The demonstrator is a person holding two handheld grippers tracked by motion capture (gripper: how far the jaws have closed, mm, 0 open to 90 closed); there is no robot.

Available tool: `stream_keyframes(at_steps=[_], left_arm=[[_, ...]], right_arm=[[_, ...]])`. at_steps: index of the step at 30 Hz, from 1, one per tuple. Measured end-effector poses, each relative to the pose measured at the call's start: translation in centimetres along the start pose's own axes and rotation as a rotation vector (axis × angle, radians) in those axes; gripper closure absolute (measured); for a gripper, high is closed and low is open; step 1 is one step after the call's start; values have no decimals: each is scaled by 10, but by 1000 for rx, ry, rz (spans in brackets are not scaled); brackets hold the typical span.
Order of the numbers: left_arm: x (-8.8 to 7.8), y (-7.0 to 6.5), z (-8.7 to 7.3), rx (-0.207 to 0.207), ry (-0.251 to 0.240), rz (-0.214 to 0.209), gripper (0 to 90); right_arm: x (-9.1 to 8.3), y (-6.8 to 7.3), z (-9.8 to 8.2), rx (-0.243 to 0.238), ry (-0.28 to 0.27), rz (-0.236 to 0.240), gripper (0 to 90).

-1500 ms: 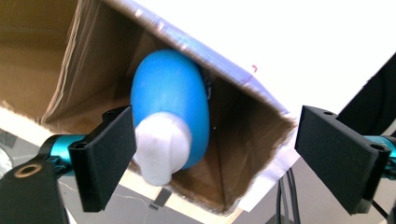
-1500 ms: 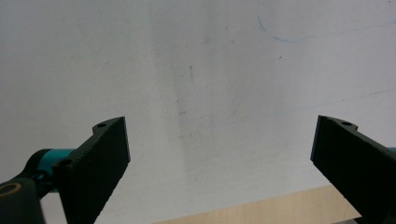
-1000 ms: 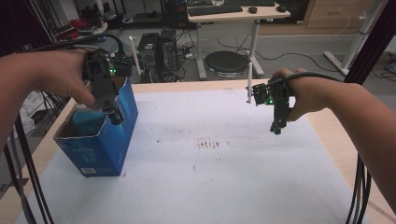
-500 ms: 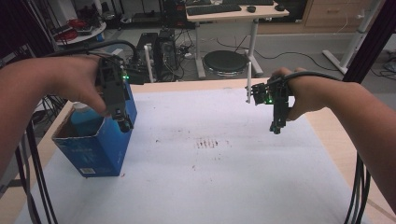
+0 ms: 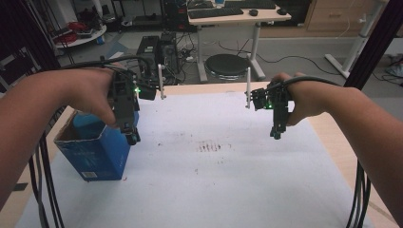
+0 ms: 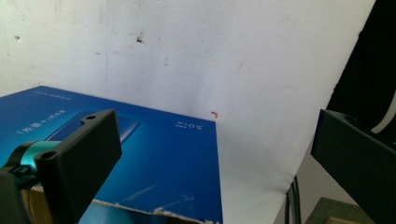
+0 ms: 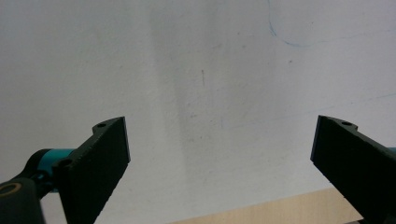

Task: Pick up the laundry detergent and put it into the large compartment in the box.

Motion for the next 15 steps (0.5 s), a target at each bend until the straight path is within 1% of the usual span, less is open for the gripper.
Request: stream_keyframes(at_steps=[1, 3, 4, 7, 13, 15], left_arm=[[0, 0, 0, 0, 0, 0, 16], [6, -2, 2, 3, -3, -14, 16], [7, -2, 2, 13, -3, -16, 16], [10, -1, 4, 28, -1, -21, 17], [12, 1, 4, 38, -12, -18, 16], [10, 1, 4, 36, -9, -21, 16]], right_arm=[[0, 0, 0, 0, 0, 0, 36], [1, 1, 0, 4, -3, -1, 36], [1, 1, 0, -4, 1, 0, 35], [0, 0, -1, 11, -8, -1, 36], [0, 0, -5, 23, 1, 4, 35], [0, 0, -5, 16, 4, 5, 36]])
Point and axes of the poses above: each handheld gripper's, and its own axes: x roughly forward along the jaws, z roughly out of its top, y roughly to its left, the point moved 6 cm from there along x, roughly forward along the jaws, and after that the axes turned 9 degrees about -y, right-handed, at the moved point
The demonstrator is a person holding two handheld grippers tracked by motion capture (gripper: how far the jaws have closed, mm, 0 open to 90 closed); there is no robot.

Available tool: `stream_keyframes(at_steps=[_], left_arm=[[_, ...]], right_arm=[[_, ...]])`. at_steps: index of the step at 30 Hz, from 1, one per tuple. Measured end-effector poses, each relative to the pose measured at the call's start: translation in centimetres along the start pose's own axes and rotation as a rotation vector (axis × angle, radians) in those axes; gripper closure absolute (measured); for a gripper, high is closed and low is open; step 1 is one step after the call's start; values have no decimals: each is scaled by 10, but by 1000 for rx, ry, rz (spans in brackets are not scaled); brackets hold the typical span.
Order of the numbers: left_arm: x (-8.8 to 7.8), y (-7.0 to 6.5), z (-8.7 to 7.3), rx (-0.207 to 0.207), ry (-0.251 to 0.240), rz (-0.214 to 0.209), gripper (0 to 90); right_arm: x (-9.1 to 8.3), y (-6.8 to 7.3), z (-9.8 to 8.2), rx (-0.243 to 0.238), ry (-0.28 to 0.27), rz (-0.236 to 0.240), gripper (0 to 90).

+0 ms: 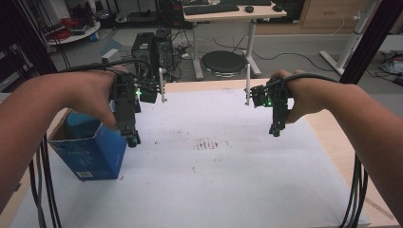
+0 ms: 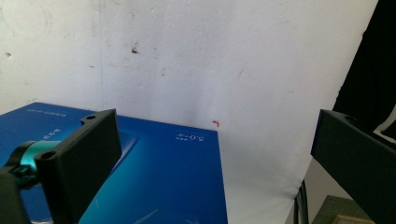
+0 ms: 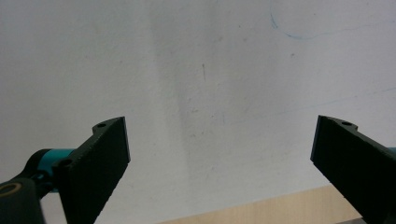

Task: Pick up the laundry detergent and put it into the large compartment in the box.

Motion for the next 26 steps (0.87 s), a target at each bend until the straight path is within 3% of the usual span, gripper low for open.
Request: stream_keyframes(at_steps=[26], left_arm=[[-2, -4, 6, 32, -22, -2, 17]], right_arm=[[-2, 0, 0, -2, -14, -1, 36]])
Point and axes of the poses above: each handheld gripper's, and its own axes: x roughly forward along the jaws, z roughly out of its top, y roughly to its left, the point moved 6 cm from there along x, roughly forward along the jaws, and after that the axes turned 9 degrees about -y, right-handed, at the moved point
